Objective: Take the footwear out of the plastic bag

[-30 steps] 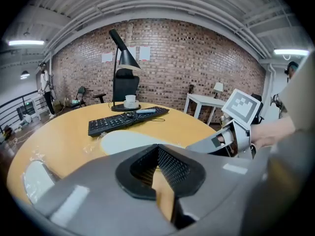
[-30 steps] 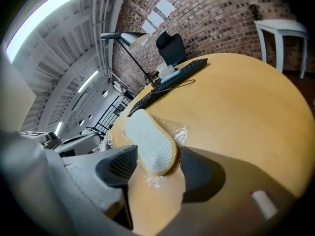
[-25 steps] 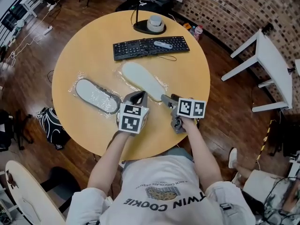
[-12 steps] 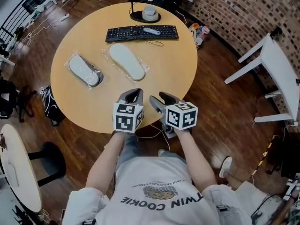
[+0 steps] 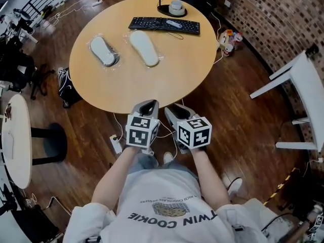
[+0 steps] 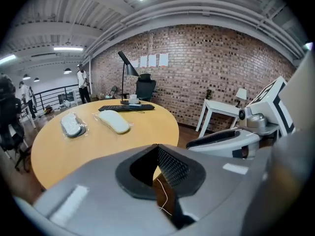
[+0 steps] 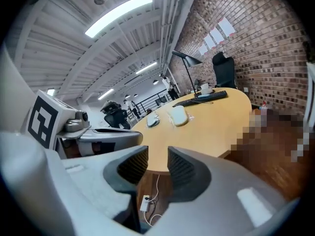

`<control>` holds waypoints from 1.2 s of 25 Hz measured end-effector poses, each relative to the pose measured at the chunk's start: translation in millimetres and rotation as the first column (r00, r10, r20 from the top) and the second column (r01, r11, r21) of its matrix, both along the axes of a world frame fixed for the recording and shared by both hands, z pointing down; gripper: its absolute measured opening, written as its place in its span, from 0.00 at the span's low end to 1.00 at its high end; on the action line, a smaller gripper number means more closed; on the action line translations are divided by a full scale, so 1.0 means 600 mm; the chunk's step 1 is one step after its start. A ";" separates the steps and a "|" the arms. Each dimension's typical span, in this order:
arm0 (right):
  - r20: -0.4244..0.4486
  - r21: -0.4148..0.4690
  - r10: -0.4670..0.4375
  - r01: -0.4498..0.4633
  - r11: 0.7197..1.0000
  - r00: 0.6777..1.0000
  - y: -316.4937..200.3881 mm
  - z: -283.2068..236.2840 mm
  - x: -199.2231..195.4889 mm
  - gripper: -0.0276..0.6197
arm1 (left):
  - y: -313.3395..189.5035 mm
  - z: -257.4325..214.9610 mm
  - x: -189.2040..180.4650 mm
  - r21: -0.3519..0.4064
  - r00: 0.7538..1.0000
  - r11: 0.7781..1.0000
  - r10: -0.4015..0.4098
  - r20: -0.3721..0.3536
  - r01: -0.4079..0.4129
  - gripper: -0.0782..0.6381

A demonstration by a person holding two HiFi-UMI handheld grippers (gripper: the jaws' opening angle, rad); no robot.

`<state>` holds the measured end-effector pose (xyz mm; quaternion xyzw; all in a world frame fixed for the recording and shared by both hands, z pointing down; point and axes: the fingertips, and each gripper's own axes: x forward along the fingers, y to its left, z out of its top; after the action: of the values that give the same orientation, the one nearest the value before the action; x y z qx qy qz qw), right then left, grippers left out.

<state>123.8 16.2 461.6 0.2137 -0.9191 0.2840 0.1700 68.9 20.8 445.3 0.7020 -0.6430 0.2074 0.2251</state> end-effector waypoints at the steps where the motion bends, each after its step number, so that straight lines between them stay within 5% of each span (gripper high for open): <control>1: 0.002 0.011 -0.017 0.017 1.000 1.000 0.014 -0.006 0.000 0.23 | 0.013 -0.003 0.002 0.000 1.000 1.000 -0.015 0.002 0.015 0.11; 14: 0.001 0.106 -0.101 0.101 0.989 0.995 0.214 -0.038 -0.002 0.16 | 0.222 -0.024 0.024 0.067 0.990 0.988 -0.138 0.039 0.136 0.11; 30: -0.130 0.221 -0.246 0.270 0.937 0.961 0.563 -0.081 0.051 0.11 | 0.582 -0.055 0.076 0.135 0.960 0.951 -0.272 -0.069 0.279 0.11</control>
<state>154.5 354.2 413.2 0.1241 -0.9567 0.1368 0.2250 114.3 370.0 412.5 0.6245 -0.7423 0.1099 0.2167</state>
